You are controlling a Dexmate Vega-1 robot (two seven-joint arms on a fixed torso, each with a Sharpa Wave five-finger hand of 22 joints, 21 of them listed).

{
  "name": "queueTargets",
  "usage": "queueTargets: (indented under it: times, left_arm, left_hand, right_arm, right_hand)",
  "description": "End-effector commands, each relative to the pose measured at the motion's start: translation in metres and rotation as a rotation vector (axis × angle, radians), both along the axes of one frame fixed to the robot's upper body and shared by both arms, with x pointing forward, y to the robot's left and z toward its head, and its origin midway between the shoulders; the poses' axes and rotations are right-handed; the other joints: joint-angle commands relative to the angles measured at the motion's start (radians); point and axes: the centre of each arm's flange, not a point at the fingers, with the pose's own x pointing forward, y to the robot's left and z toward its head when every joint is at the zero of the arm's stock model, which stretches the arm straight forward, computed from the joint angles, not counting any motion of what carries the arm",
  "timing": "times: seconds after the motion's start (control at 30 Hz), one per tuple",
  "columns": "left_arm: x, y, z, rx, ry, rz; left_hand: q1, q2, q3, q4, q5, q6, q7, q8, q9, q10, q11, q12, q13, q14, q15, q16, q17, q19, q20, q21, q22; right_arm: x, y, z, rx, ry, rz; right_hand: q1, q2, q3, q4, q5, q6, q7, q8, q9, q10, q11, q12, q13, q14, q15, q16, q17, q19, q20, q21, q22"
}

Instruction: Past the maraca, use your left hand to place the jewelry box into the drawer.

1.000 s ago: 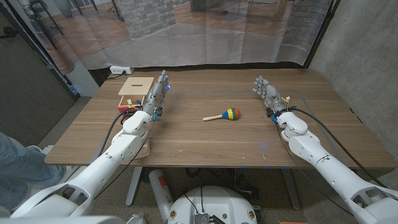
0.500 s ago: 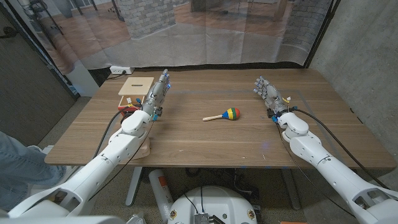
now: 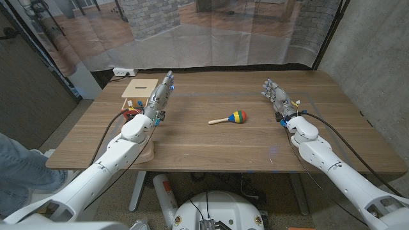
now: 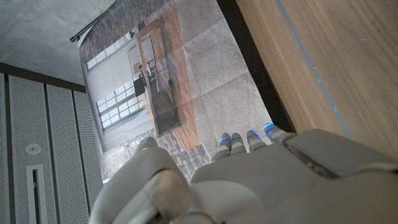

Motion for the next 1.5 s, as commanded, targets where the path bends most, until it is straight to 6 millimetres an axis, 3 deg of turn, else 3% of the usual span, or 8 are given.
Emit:
queueTargets:
  times: [0.03,1.5]
  left_arm:
    - [-0.022,0.005,-0.006,0.039,-0.038,0.036]
    - [-0.09,0.012,-0.037,0.045,-0.155,0.116]
  left_hand:
    - [0.013,0.007,-0.002,0.0,0.004,0.008,0.005,0.006,0.002,0.007,-0.004,0.005,0.003,-0.005,0.001,0.008,0.001,-0.07,-0.002,0.002,0.004]
    - [0.023,0.015,-0.006,-0.004,0.002,0.026,0.003,0.008,0.002,0.025,-0.002,0.007,0.003,0.013,0.002,0.009,0.001,-0.064,-0.001,0.001,0.005]
  right_arm:
    - [-0.003,0.0,0.002,-0.008,-0.01,-0.001]
    - [-0.011,-0.006,0.005,-0.014,-0.043,0.009]
  right_hand:
    - [0.007,0.004,-0.003,-0.005,0.005,0.006,-0.002,0.004,0.002,0.005,-0.002,0.003,0.005,0.012,0.001,0.003,0.002,0.003,-0.015,-0.006,0.001]
    - [0.005,0.008,-0.007,-0.009,0.005,0.013,-0.005,0.006,0.002,0.015,-0.002,0.003,0.006,0.025,-0.004,0.005,0.002,0.017,-0.028,-0.029,0.001]
